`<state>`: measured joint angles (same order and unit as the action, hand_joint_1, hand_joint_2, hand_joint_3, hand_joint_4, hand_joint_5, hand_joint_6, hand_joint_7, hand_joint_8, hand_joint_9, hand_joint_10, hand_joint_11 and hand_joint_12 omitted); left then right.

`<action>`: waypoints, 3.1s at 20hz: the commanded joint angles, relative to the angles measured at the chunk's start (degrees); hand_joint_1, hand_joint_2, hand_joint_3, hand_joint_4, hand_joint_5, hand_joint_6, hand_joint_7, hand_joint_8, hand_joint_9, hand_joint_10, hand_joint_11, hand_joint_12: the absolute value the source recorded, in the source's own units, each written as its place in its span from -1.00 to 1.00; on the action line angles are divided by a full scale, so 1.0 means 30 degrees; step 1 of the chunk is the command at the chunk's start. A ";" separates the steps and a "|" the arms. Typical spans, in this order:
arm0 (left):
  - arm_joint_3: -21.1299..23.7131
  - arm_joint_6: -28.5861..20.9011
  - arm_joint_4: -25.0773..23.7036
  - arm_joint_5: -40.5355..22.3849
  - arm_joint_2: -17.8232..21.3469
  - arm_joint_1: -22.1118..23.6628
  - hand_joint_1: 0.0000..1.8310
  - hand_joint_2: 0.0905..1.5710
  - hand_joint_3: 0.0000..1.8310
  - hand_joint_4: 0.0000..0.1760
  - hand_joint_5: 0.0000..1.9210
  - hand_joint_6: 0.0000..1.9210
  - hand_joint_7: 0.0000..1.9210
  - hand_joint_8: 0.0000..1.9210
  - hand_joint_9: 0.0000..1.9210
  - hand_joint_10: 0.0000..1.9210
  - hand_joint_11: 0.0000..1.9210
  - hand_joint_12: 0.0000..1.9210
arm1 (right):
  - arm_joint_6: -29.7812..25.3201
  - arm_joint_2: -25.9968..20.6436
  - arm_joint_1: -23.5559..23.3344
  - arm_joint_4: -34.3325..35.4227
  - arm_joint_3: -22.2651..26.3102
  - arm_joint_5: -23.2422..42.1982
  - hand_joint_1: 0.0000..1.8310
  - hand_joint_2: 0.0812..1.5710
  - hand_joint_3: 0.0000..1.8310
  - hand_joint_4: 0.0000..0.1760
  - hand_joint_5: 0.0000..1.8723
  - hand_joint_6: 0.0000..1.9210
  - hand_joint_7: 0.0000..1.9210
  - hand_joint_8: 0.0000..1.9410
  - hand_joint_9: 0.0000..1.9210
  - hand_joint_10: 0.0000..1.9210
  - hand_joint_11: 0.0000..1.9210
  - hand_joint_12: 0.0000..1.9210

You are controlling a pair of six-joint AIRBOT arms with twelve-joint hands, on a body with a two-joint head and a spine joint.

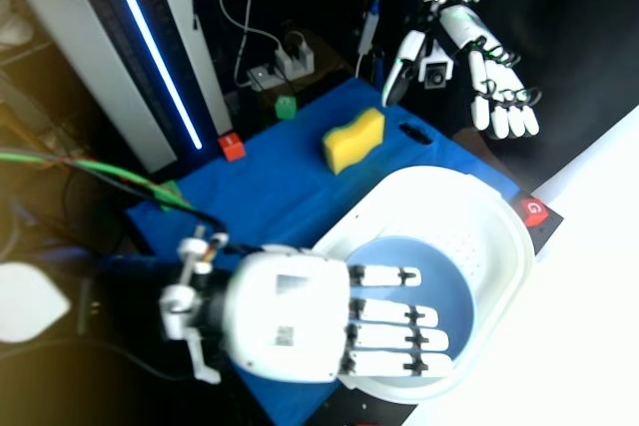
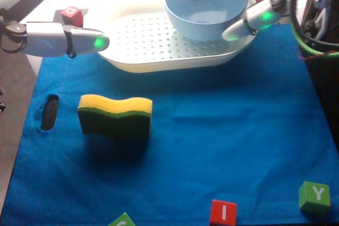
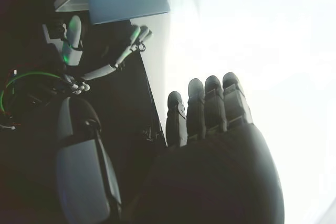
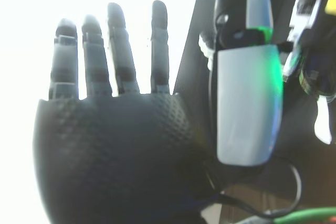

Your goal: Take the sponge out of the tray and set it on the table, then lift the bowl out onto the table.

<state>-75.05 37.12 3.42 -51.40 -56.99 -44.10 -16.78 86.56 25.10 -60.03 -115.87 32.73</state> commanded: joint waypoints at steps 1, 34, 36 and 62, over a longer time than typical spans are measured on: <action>-0.0134 -0.0140 0.0401 -0.2373 -0.0080 0.0297 -0.23 0.08 -1.00 0.41 -0.68 -0.99 -0.72 -1.00 -0.84 -1.00 -0.93 -0.93 | -0.0268 0.0150 -0.0335 0.0787 -0.0124 0.1082 0.02 0.16 -1.00 0.90 -0.51 -1.00 -0.70 -1.00 -0.89 -1.00 -1.00 -1.00; -0.0264 -0.0705 0.0164 -0.2925 -0.0321 0.0453 -0.24 0.14 -1.00 -0.19 -0.60 -1.00 -0.64 -1.00 -0.77 -1.00 -1.00 -0.62 | -0.0478 0.1348 -0.0512 -0.2089 -0.0907 -0.0477 0.92 0.32 -1.00 0.92 0.07 1.00 0.21 1.00 0.39 1.00 0.53 1.00; -0.0260 -0.0734 0.0164 -0.2956 -0.0323 0.0440 -0.24 0.13 -1.00 -0.10 -0.60 -1.00 -0.64 -1.00 -0.77 -1.00 -1.00 -0.67 | -0.0478 0.1346 -0.0549 -0.1921 -0.0923 -0.0463 0.87 0.35 -0.99 1.00 0.13 1.00 0.34 1.00 0.52 1.00 0.62 1.00; 0.1056 -0.1173 0.0888 -0.4976 0.0850 -0.1058 -0.22 0.16 -1.00 -0.36 -0.61 -1.00 -0.63 -0.99 -0.67 -0.99 -1.00 -0.25 | 0.1871 -0.6763 -0.0589 0.0801 0.8810 0.7455 0.60 0.52 -0.99 -1.00 0.10 1.00 0.43 1.00 0.58 1.00 0.61 1.00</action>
<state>-71.94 33.89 5.17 -58.94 -54.61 -47.59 -11.27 66.19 24.12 -62.24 -89.23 51.20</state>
